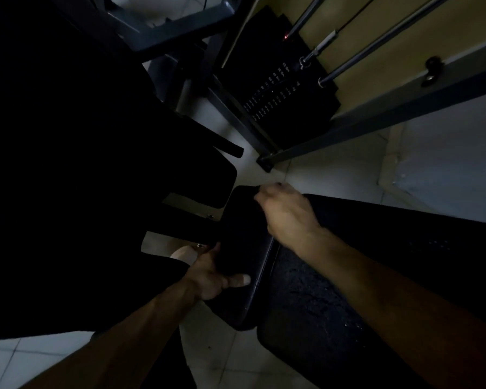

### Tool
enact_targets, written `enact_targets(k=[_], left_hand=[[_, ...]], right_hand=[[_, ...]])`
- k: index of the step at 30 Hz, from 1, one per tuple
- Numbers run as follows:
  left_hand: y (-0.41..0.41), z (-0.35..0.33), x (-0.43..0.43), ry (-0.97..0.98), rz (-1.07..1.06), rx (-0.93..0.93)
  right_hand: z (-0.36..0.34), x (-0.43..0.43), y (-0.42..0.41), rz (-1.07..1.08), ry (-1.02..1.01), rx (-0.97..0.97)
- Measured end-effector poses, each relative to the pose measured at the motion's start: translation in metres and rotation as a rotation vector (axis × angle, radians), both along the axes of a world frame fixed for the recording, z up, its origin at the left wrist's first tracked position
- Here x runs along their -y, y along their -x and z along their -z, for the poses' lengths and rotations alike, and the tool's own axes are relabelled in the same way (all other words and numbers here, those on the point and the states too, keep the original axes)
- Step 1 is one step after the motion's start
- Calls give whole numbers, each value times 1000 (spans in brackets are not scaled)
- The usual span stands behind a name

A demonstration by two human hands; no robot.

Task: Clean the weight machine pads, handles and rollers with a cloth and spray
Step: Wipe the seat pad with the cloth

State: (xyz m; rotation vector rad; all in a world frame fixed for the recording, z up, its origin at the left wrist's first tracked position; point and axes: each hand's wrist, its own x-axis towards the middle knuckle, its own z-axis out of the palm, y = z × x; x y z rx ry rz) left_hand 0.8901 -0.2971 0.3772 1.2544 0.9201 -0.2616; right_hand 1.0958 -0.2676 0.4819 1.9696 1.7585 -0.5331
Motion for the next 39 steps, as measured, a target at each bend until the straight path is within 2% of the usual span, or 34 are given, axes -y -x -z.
enact_targets(k=[3, 4, 5, 6, 7, 9, 11, 13, 16, 18, 21, 24, 26, 30, 32, 34, 36, 38, 39], left_hand=[[5, 4, 3, 25, 37, 111], [4, -1, 0, -84, 113, 134], [2, 0, -2, -80, 119, 170], [1, 1, -1, 32, 24, 210], [1, 1, 1, 75, -29, 213], [7, -3, -1, -24, 39, 220], [7, 2, 7, 89, -52, 196], [7, 3, 13, 245, -125, 191], [7, 3, 19, 286, -230, 157], [12, 10, 22, 263, -241, 128], [25, 6, 26, 261, -241, 192], [36, -4, 45, 110, -218, 255], [41, -9, 51, 198, -304, 190], [55, -6, 68, 152, -318, 59], [63, -4, 77, 120, -323, 22], [66, -5, 83, 106, -312, 5], [67, -7, 86, 38, -244, -17], [69, -10, 85, -140, -116, -63], [72, -12, 83, -319, -7, -128]], right_hand=[[-5, 55, 45, -160, 119, -143], [-8, 72, 53, -206, 145, -183], [-9, 83, 56, -230, 149, -214], [-9, 89, 54, -253, 137, -237], [-11, 91, 50, -272, 145, -242], [-14, 78, 36, -298, 134, -198], [-10, 52, 16, -270, 25, -107], [-2, 21, -2, -140, -21, 5], [13, 5, 4, -22, -52, 19], [20, 22, 32, -100, 29, -32], [17, 63, 78, -267, 268, -123], [10, 85, 80, -395, 329, -207], [11, 70, 60, -408, 292, -177], [30, 9, 36, -172, 184, 46], [43, 7, 51, -98, 177, 45], [52, 32, 82, -191, 257, -25], [53, 65, 114, -371, 398, -132], [53, 74, 120, -480, 469, -187], [54, 68, 115, -485, 460, -179]])
